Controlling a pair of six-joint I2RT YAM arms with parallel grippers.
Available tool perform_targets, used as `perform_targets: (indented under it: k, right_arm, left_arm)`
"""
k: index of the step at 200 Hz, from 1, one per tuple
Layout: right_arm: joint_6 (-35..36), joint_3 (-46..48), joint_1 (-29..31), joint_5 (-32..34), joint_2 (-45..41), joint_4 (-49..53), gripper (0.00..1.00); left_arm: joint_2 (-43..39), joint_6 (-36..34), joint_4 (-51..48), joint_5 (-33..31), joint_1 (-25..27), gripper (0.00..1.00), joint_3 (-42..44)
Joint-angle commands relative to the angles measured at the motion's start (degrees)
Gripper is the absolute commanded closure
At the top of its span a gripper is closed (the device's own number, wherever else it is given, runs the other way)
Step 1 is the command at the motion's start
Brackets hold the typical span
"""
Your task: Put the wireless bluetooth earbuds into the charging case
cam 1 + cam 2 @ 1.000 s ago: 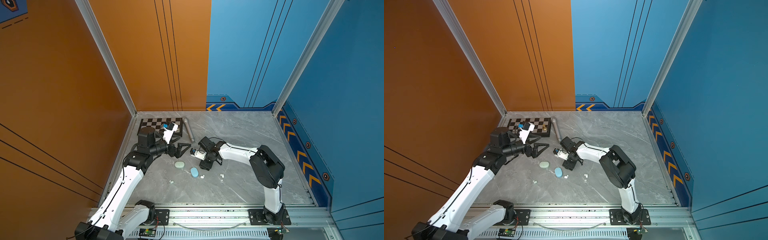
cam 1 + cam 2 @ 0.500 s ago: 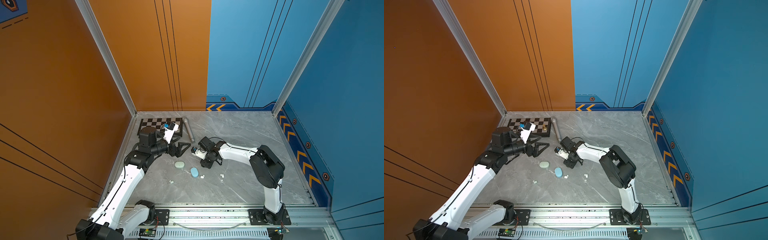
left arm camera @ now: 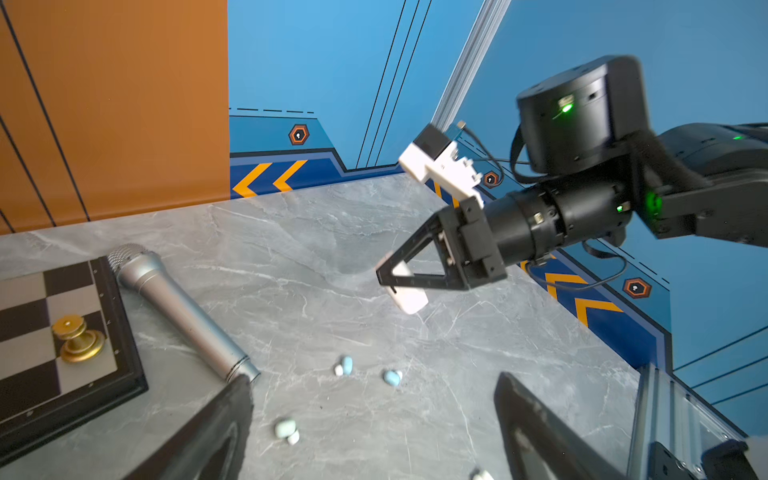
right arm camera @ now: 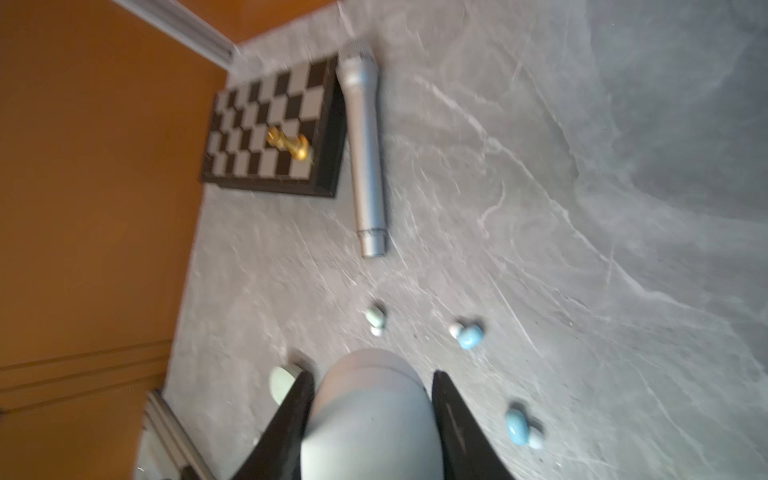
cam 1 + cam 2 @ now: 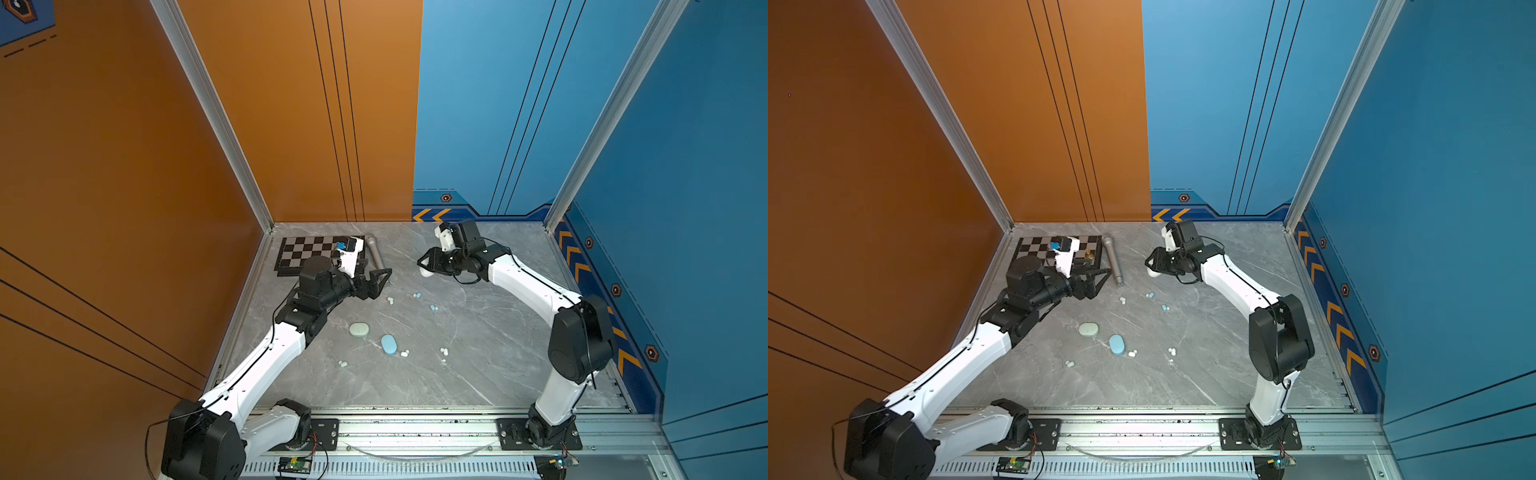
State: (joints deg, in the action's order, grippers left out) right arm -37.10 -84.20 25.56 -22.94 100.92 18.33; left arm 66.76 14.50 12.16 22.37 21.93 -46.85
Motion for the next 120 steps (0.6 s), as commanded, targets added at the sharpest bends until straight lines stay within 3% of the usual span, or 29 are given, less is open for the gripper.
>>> perform_targets:
  k: [1, 64, 120]
  right_arm:
    - [-20.2, -0.6, -0.2, -2.4, -2.4, -13.2, 0.77]
    - [-37.3, 0.7, -1.1, -2.8, -4.4, -29.6, 0.78]
    - [-39.7, 0.5, -1.8, -7.8, -5.3, -33.5, 0.78]
  left_arm:
    - [3.5, 1.2, 10.3, -5.9, 2.9, 0.08, -2.4]
    - [15.5, 2.7, 23.9, -10.1, 8.9, 0.08, -9.7]
    - [22.8, 2.0, 28.6, -13.3, 9.6, 0.10, -15.8]
